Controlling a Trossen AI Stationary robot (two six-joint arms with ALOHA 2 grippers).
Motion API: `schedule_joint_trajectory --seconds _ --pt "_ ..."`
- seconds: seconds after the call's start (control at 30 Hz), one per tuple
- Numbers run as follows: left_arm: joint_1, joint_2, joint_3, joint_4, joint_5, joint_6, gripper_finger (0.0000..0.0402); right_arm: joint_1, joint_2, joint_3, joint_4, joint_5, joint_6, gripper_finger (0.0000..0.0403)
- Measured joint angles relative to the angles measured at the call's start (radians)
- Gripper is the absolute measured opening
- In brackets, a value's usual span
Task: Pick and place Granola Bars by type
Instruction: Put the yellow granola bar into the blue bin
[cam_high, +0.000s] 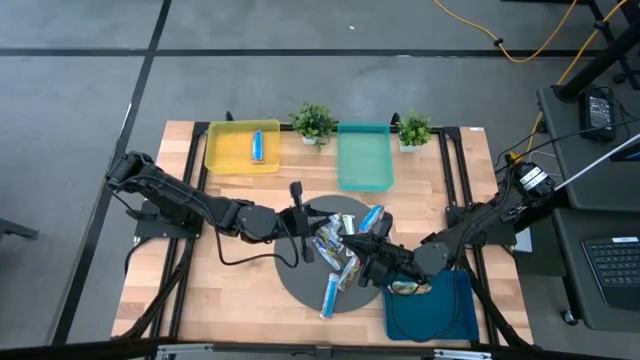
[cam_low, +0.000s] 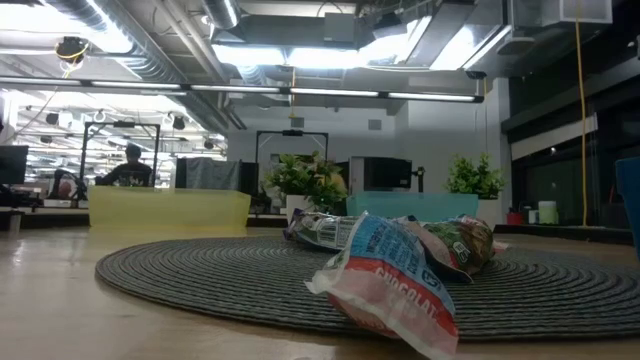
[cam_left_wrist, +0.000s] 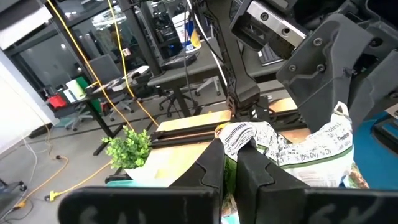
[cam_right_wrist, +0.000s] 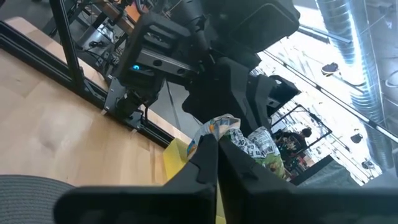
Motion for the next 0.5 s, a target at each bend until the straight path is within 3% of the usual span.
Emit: schedule_joint_trajectory --seconds 0.17,0.3,0.5 --pt "-0.004 0.0 0.0 0.001 -0.019 0.02 0.0005 0.0 0.0 0.001 -0.007 0.0 0.009 0.0022" --pt "-0.011 0.0 0.0 0.0 -0.118 0.043 0.0004 0.011 0.0 0.002 -0.01 0.014 0.053 0.0046" --pt "-0.01 0.0 0.0 0.001 -0.192 0.054 0.0004 0.035 -0.001 0.002 -0.026 0.163 0.062 0.0105"
